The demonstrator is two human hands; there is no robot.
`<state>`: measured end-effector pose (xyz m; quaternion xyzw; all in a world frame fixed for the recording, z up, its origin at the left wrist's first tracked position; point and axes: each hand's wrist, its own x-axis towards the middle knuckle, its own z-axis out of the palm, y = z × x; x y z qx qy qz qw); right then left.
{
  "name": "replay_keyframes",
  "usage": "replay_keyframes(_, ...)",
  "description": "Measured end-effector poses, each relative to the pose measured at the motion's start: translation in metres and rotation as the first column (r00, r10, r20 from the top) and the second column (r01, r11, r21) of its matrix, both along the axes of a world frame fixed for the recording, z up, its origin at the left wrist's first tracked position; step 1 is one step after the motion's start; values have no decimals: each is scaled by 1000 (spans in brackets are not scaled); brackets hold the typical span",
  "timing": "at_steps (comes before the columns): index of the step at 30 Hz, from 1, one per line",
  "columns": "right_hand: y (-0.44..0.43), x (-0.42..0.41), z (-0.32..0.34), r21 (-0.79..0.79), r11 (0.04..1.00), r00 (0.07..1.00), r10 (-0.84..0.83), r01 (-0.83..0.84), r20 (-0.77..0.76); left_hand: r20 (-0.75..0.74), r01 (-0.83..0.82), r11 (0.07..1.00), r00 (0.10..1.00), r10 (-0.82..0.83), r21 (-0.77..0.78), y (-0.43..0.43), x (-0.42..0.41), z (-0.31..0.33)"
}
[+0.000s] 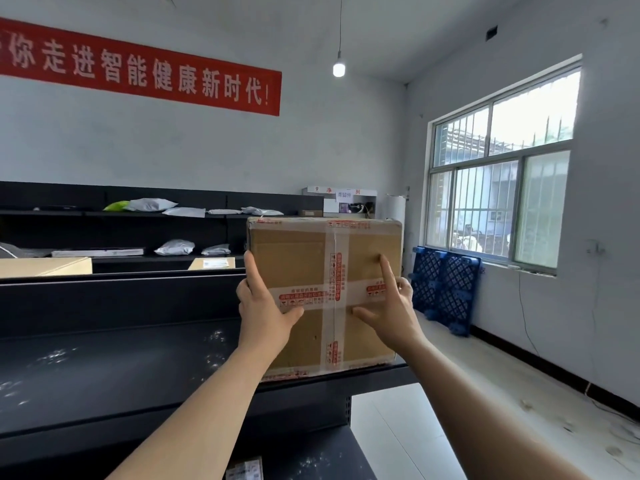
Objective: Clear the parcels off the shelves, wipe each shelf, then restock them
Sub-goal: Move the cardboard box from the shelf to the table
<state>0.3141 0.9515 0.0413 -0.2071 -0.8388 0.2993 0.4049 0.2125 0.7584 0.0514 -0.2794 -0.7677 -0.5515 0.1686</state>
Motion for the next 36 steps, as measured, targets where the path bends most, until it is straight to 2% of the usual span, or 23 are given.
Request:
replay_keyframes(7,9,-9,22,89,995,994,50,-42,-95,-143,-47,999,989,46,-1,2,-6,22)
replay_keyframes(12,14,-17,67,151,988,999,-6,11,-35,-265,-149,972,959,97,-183,1,-10,64)
replay_keyframes(16,13,-20,88,228,973,998,-38,26,50,-261,-197,950,956,132,-243,-1,-7,81)
replay_keyframes(20,9,-12,88,257,964,997,-73,60,40,-267,-197,954,954,134,-224,-2,-1,81)
replay_keyframes(28,-9,22,82,183,978,995,-104,104,-9,-283,-192,969,949,142,-156,-11,25,76)
replay_keyframes(36,-40,59,74,108,987,988,-112,123,-104,-195,-125,981,976,95,-147,-30,54,69)
